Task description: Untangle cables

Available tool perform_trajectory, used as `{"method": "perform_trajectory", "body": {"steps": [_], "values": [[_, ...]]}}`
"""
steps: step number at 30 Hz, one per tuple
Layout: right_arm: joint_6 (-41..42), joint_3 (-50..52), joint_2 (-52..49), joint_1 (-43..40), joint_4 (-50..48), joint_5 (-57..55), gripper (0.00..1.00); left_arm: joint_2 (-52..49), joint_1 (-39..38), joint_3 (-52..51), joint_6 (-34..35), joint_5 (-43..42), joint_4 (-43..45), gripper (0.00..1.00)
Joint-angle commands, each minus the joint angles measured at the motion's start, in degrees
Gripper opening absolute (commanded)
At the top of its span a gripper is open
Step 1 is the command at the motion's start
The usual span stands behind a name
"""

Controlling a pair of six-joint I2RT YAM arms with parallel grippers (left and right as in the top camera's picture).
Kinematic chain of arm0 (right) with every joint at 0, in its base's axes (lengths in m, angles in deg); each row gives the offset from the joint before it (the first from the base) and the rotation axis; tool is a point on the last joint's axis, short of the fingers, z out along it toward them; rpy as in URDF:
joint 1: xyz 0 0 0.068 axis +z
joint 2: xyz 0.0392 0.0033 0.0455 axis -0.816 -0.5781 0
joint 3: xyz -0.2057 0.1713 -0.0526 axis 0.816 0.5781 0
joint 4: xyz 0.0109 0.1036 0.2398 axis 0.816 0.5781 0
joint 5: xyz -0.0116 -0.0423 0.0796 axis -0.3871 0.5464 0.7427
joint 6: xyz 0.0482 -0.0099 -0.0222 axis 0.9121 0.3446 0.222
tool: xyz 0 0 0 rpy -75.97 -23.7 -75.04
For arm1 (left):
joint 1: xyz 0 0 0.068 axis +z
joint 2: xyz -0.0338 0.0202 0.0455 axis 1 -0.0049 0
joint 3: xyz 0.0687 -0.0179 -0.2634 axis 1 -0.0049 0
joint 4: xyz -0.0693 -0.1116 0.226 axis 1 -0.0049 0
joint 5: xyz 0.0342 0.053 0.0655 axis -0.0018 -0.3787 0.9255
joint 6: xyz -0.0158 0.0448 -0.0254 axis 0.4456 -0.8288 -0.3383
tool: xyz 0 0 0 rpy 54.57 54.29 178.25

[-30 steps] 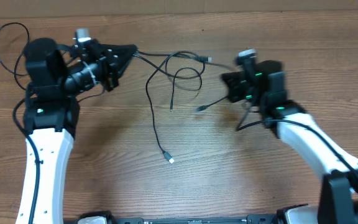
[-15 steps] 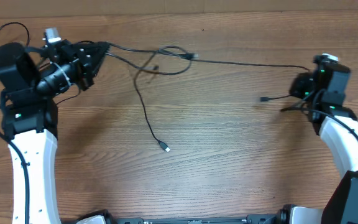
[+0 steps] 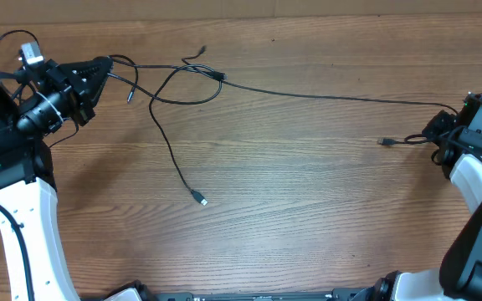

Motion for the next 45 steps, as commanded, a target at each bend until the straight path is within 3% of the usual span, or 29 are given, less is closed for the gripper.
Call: {"method": "perform_trajectory", "body": {"steps": [1, 7, 19, 29, 33, 40, 45], "values": [[0.46, -0.04, -3.37, -0.24, -1.99, -1.4, 0.04, 1.03, 1.62, 1.7, -3.85, -1.4, 0.31, 0.04], [0.66, -0.04, -4.48, -0.24, -3.39, 2.71, 0.04, 1.03, 4.2, 1.7, -9.66, -1.53, 0.31, 0.04], [0.63, -0.04, -4.9, -5.81, -4.39, 2.51, 0.04, 1.01, 16.68, 1.7, -8.13, -1.88, -0.83, 0.04], [0.66, -0.04, -4.9, -6.93, -4.87, 3.28, 0.04, 1.01, 17.92, 1.7, -5.6, 3.08, -8.96, 0.04], [0.66, -0.04, -4.9, -6.91, -5.66, 10.29, 0.04, 1.01, 17.77, 1.7, -7.28, 1.53, -9.73, 0.04], [0.61, -2.75, -2.62, -4.63, -6.43, 34.56, 0.04, 1.01, 17.79, 1.7, -15.61, -2.73, -11.56, 0.04], [-1.16, -6.25, 3.54, 2.84, -6.01, 39.08, 0.04, 1.01, 17.77, 1.7, -19.47, -2.75, -15.74, 0.04]]}}
